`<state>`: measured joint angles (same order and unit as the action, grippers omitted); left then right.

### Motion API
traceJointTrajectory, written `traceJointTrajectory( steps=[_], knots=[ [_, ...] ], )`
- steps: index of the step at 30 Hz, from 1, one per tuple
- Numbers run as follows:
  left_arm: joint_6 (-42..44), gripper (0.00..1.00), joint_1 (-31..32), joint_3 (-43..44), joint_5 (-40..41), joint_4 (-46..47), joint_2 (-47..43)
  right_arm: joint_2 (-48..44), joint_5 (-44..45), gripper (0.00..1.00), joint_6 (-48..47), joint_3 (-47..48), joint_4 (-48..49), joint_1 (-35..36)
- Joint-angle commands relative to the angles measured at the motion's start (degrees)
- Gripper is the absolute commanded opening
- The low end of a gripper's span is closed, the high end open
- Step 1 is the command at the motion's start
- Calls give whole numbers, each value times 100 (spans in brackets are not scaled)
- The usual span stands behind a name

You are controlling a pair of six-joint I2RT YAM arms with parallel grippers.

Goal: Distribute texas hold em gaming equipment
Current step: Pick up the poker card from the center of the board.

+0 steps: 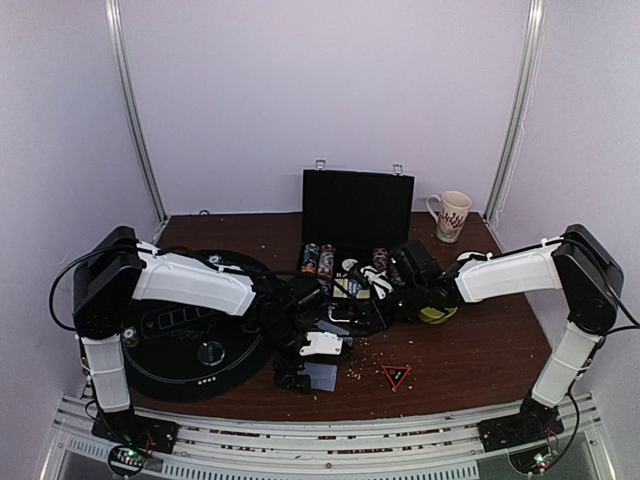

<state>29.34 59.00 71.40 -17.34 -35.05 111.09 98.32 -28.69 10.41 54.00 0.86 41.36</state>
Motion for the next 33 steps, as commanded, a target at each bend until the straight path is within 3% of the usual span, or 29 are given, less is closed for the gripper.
traceJointTrajectory(
  steps=[1, 9, 24, 33],
  knots=[
    [-71, 93, 110, 89, 260, -59, 163, -172, 109, 41, -69, -70, -86, -23],
    [-15, 88, 322, -109, 319, -56, 143, -157, 116, 40, -57, -65, -84, -23],
    [-327, 56, 322, -260, 354, -113, -200, -161, 157, 39, -66, -25, -86, -23],
    [-737, 52, 268, -528, 382, 100, -737, -210, 177, 38, -84, 8, -109, -19]
  ],
)
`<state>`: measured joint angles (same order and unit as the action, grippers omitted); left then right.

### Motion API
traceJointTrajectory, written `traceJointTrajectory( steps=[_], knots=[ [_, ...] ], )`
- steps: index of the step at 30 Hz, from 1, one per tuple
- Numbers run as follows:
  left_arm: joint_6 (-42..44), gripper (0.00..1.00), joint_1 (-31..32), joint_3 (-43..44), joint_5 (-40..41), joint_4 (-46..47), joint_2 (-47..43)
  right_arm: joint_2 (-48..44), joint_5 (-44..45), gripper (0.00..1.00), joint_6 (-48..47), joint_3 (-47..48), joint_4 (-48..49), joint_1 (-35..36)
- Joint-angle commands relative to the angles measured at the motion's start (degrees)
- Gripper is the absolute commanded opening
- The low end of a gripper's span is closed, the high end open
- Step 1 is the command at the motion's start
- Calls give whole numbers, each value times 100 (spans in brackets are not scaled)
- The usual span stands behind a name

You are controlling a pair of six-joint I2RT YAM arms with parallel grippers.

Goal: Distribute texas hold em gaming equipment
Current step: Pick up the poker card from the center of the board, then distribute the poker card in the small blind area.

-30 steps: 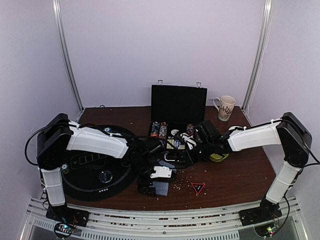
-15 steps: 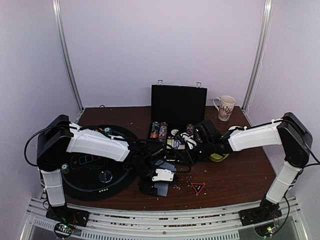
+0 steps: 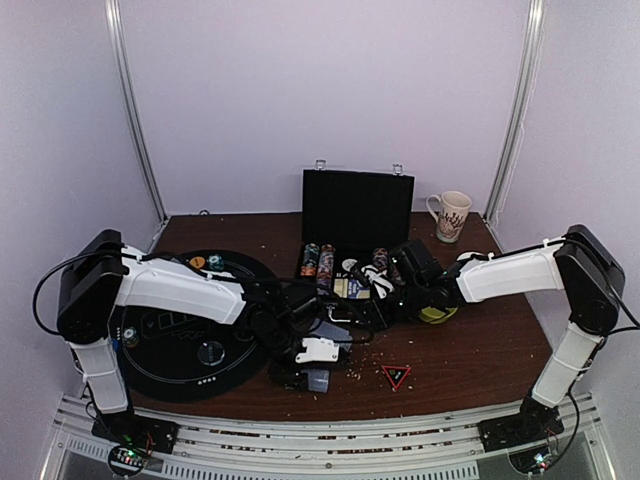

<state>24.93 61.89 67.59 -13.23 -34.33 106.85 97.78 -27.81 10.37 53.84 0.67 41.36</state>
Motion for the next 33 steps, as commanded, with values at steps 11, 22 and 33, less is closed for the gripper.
traceJointTrajectory(
  steps=[11, 22, 33],
  knots=[
    [-794, 50, -368, -281, -129, 90, -790, -402, 276, 38, -227, 196, -199, -32],
    [-2317, 50, -1470, -268, -64, -118, -1692, -665, 268, 38, -445, 240, -234, -32],
    [-4211, 49, -3981, -652, 619, -751, -3036, -910, 80, 39, -713, 148, 24, -41]
  ],
)
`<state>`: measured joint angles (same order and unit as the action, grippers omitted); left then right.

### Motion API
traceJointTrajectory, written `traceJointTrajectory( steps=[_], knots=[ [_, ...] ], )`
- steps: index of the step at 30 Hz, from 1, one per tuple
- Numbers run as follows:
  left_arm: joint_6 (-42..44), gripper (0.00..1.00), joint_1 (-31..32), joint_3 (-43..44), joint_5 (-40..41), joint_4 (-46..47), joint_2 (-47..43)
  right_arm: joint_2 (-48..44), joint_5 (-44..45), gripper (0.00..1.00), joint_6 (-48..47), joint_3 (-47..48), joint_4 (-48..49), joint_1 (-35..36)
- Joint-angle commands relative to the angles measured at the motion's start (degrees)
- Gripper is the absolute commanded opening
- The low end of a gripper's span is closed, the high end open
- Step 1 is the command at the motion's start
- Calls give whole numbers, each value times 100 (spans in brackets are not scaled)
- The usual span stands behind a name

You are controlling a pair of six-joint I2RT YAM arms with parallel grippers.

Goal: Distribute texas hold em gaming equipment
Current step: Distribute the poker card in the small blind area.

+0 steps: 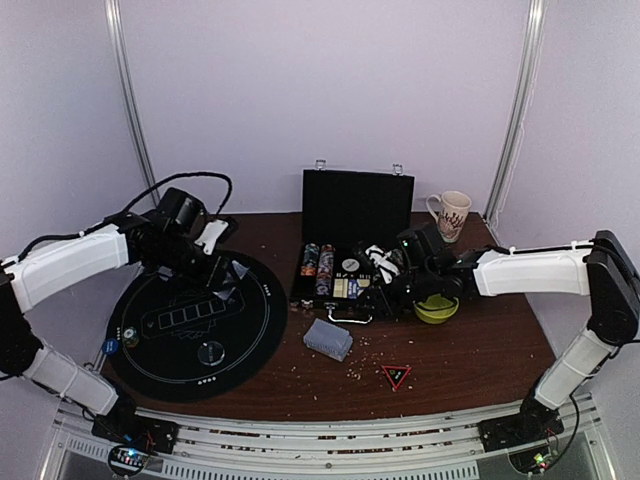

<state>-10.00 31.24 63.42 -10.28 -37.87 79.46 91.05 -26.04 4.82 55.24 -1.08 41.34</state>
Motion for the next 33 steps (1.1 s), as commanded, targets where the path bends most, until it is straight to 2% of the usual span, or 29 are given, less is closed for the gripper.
traceJointTrajectory(
  steps=[1, 9, 15, 18, 27, 33],
  knots=[
    [-691, 48, -1381, -245, 339, -450, -349, -256, -113, 39, -171, -22, 247, -39],
    [-155, 47, -3671, 121, 772, -370, 43, -302, -315, 39, -426, -139, 280, -69],
    [298, 46, -4723, 126, 1187, 23, 959, -253, -442, 40, -577, -114, 159, -125],
    [432, 45, -4917, 145, 1468, -33, 1310, -286, -405, 39, -609, -136, 111, -152],
    [614, 45, -5081, -303, 1731, 19, 1473, -280, -410, 40, -651, -129, 139, -226],
    [746, 46, -5104, -443, 1574, 165, 1578, -302, -443, 41, -641, -169, 150, -271]
  ],
)
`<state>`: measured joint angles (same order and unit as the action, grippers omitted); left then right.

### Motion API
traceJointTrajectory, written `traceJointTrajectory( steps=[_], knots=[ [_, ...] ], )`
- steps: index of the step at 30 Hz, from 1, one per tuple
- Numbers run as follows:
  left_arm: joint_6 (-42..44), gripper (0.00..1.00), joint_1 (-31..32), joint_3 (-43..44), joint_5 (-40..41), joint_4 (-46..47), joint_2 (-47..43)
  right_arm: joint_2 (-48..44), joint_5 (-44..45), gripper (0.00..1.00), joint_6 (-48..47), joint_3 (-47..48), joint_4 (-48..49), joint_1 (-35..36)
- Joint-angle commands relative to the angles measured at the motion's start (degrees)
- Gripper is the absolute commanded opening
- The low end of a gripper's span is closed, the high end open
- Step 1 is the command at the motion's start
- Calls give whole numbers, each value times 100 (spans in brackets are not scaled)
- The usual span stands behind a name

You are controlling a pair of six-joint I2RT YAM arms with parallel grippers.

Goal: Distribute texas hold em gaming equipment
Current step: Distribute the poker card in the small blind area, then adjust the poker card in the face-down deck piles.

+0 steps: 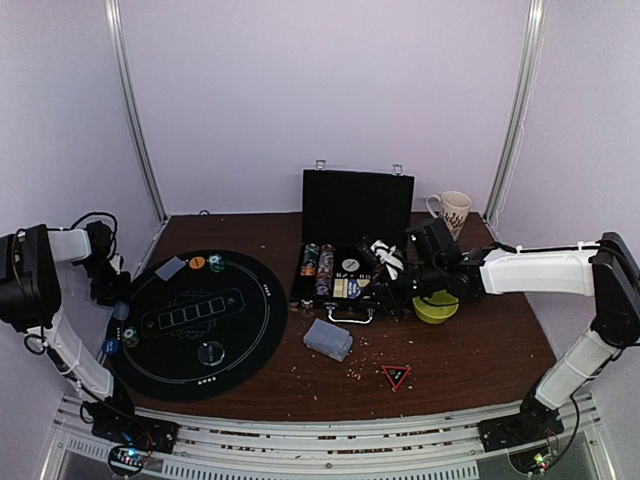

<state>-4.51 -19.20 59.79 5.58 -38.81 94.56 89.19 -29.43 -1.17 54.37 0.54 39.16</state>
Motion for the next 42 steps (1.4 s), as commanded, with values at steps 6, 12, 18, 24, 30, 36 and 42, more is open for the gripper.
traceJointTrajectory(
  steps=[6, 12, 18, 24, 30, 36, 42],
  knots=[
    [282, 62, -69, -341, -9, 373, 87, -74, -115, 41, -36, -51, -31, -66],
    [333, 76, -66, -402, -198, 448, -29, -75, -134, 41, -25, -50, -48, -69],
    [324, 83, -66, -363, -404, 415, -517, -97, -164, 42, -1, -43, -39, -73],
    [173, 83, 207, 14, -663, 498, -1480, -45, -158, 43, 97, 36, -115, -66],
    [300, 80, 2080, 669, -897, 552, -1720, -33, 151, 46, 264, 30, -259, -6],
    [107, 81, 3703, 761, -2241, 1232, -1252, -39, 1080, 59, 155, -131, -305, 418],
    [-87, 86, 4876, 718, -2858, 1547, -614, 147, 1909, 98, -153, -335, -3, 1189]
  ],
)
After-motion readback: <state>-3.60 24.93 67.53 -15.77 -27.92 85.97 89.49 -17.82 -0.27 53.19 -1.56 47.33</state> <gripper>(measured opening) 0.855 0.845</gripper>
